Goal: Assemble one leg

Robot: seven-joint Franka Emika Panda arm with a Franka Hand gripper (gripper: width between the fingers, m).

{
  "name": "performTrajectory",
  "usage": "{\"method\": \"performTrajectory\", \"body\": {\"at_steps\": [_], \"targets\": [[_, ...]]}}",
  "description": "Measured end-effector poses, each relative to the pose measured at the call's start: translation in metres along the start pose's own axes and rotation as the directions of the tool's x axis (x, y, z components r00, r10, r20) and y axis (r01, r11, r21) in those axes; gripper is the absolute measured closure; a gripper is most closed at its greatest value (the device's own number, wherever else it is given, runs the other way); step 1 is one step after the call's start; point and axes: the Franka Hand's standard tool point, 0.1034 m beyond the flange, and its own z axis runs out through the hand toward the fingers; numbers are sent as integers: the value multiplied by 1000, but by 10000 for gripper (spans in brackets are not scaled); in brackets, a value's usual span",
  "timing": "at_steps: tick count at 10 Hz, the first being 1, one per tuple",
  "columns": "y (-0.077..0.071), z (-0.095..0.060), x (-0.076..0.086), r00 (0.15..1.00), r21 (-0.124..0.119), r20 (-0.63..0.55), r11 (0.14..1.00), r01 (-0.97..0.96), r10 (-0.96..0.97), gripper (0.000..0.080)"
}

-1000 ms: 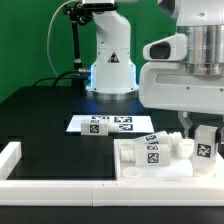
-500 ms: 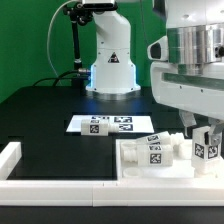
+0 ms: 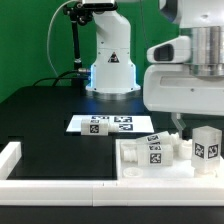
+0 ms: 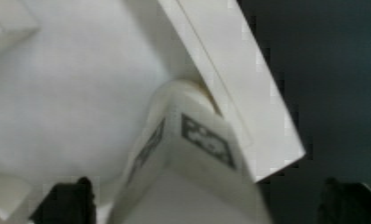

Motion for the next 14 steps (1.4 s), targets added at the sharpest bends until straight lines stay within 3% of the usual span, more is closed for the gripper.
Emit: {"method": "performTrajectory", "body": {"at_steps": [3,5,7,9,10,11,14], "targets": [[4,0,2,974,-5,3,974,228,-228,151],[11,1,5,866,-18,18,866,499,-499,151],[11,1,5,884,-18,17,884,467,-467,151],[11,1,5,893,-18,16,893,450,-450,374],[10,1,5,928,-17,14,928,373,-373,374],[10,1,5,954,-19,13,954,298,-298,514],[11,0,6,998,-17,7,998,59,-59,514]]}}
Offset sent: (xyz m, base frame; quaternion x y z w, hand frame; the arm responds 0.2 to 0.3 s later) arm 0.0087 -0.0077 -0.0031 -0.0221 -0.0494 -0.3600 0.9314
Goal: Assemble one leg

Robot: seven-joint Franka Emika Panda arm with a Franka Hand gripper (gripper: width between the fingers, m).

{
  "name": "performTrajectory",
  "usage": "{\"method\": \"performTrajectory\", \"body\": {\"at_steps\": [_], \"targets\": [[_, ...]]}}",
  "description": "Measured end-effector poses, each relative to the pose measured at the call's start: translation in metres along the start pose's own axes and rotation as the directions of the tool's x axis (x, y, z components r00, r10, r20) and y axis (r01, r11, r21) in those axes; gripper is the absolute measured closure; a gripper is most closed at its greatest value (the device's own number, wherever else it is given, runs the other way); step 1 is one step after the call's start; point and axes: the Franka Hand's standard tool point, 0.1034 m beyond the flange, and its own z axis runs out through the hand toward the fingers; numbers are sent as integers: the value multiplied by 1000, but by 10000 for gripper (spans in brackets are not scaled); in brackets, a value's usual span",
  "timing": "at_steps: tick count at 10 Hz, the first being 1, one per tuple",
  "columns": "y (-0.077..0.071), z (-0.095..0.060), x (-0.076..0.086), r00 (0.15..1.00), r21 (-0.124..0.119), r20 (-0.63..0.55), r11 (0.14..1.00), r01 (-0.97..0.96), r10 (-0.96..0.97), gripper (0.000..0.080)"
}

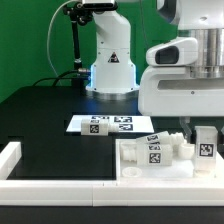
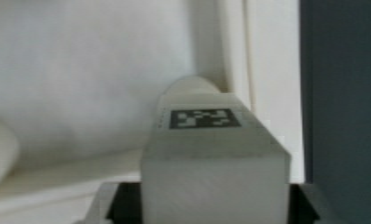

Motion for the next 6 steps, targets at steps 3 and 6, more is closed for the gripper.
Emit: {"method": "performTrajectory", "body": {"at_steps": [3,6], "targets": [[3,2,0,880,29,28,880,-475,474,514],[6,4,1,616,35,84,615,-788,784,514]]}}
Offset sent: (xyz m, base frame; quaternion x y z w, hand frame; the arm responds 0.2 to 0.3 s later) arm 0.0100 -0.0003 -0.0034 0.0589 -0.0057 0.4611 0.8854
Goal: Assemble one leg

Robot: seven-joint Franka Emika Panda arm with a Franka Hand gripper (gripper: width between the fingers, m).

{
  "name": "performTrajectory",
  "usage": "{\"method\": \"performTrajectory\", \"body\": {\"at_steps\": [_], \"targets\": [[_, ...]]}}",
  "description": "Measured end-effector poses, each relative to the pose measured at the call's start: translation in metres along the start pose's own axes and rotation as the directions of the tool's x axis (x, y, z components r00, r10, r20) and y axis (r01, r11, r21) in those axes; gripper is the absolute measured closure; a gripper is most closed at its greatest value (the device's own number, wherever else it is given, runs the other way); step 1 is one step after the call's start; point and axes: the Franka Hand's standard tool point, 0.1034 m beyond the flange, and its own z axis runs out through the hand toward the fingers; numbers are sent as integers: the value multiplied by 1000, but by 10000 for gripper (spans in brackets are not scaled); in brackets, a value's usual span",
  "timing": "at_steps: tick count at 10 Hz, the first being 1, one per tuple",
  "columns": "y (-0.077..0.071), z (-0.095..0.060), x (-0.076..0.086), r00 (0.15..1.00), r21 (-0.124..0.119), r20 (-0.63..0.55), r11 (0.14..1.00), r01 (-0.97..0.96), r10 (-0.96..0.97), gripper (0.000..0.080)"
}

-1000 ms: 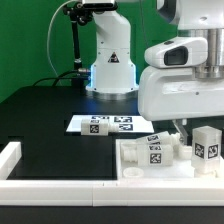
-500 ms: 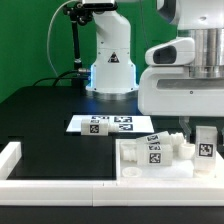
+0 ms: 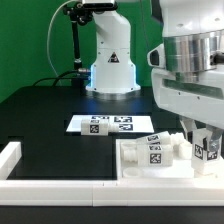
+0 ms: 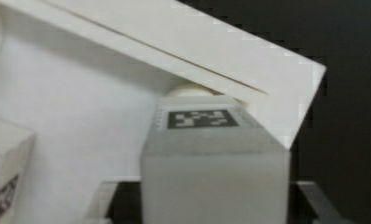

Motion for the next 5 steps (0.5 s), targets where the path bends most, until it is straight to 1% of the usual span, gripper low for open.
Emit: {"method": "performTrajectory", "body": {"at_steps": [1,2,3,4,5], "targets": [[0,0,0,998,-1,0,998,-60,60,514],[0,0,0,999,-1,-1,999,-43,43,514],[2,1,-3,1000,-27,-6,999,22,-22,514],[2,0,-10,979,-78,-18,976,202,-204,386],[1,1,-12,928,-84,-6,925,370,-371,247]]}}
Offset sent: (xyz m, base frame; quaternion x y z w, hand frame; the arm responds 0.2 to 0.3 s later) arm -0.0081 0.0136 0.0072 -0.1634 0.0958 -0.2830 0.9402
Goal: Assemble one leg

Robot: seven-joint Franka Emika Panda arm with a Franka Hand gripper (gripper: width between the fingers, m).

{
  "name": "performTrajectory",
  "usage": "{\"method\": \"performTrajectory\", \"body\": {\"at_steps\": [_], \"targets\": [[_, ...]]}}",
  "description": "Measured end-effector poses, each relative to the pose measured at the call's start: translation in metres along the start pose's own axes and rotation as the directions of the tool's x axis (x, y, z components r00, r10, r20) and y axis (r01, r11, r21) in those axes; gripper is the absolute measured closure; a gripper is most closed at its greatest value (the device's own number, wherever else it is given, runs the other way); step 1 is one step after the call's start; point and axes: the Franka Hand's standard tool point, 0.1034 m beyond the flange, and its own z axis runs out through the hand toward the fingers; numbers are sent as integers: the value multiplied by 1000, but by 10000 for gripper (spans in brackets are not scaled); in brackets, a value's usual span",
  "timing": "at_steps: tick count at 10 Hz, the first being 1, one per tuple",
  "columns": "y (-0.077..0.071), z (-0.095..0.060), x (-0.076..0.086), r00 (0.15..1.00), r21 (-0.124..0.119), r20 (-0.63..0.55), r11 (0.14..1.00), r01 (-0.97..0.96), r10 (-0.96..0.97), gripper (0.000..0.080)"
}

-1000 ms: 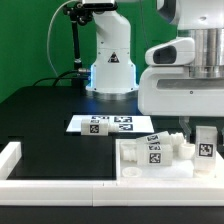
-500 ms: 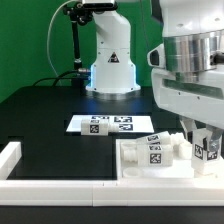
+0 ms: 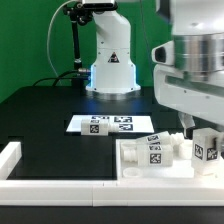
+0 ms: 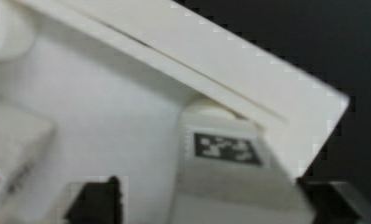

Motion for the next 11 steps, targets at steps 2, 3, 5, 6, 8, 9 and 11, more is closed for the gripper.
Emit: {"method": "performTrajectory", "body": {"at_steps": [2,3,5,6,8,9,11], "targets": [[-5,1,-12,960,-22,10,960,279,-279,170],[-2,1,-7,947,-22,9,947,321,-321,153],[-1,1,-6,891,-23,12,891,453,-453,151],[0,1,-5,859,-22,13,858,513,-512,151],[-10,-1,4,652,-51,-77,656,753,-754,151],[-9,0,3,690,-47,-70,693,719,-721,163],[-9,0,3,754,-39,-74,757,652,-653,330]]}}
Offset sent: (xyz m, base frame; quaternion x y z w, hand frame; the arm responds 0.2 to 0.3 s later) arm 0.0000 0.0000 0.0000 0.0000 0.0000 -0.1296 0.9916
